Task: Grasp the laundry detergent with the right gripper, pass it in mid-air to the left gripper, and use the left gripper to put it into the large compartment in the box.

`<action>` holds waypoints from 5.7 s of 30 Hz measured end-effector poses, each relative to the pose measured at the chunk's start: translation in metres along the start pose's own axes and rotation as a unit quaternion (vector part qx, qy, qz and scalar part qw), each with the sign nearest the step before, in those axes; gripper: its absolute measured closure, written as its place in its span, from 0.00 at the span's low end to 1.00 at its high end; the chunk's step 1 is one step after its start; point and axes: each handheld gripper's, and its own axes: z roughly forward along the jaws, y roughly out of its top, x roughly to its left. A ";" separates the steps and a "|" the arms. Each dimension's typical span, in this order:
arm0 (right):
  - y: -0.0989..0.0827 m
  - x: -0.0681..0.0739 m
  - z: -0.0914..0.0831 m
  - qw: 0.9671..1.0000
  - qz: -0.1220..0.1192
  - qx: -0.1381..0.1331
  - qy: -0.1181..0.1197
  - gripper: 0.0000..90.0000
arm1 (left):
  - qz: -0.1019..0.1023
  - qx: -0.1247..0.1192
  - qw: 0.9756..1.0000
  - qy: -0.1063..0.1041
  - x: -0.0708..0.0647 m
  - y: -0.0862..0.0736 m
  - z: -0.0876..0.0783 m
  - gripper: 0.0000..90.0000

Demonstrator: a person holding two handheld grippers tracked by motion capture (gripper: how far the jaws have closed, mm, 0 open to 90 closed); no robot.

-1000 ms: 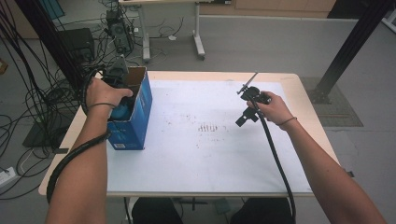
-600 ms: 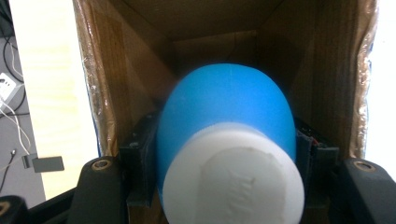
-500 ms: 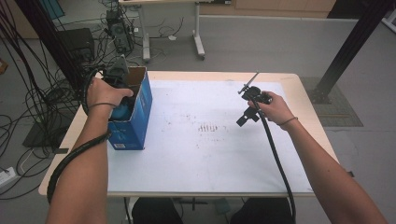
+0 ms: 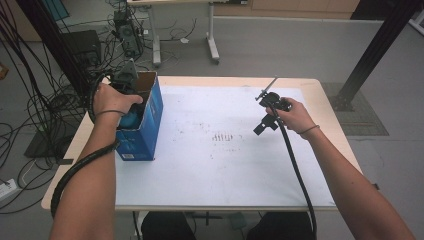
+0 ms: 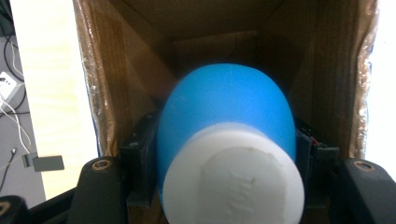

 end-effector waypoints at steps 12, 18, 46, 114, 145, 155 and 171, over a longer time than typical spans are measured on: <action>0.000 0.000 -0.001 1.000 -0.002 0.000 -0.001 0.05 | -0.002 -0.001 1.000 -0.001 0.001 0.000 0.000 0.42; 0.000 0.001 0.000 1.000 -0.003 0.002 -0.001 0.05 | -0.007 -0.004 1.000 -0.006 0.003 0.000 0.001 0.41; 0.001 0.001 0.000 1.000 -0.003 0.000 -0.005 0.05 | 0.005 -0.008 1.000 -0.017 0.001 0.001 -0.039 0.34; -0.003 0.000 -0.008 1.000 0.006 0.003 -0.006 0.05 | 0.248 -0.007 0.959 -0.137 -0.142 -0.060 -0.125 0.09; -0.004 0.001 -0.009 1.000 0.007 -0.001 -0.002 0.04 | 0.282 0.029 0.948 -0.147 -0.172 -0.070 -0.080 0.09; -0.004 0.002 -0.009 1.000 0.009 0.001 -0.004 0.05 | 0.283 0.030 0.948 -0.146 -0.171 -0.071 -0.078 0.10; -0.004 0.002 -0.010 1.000 0.009 0.001 -0.006 0.04 | 0.284 0.025 0.947 -0.150 -0.171 -0.072 -0.081 0.09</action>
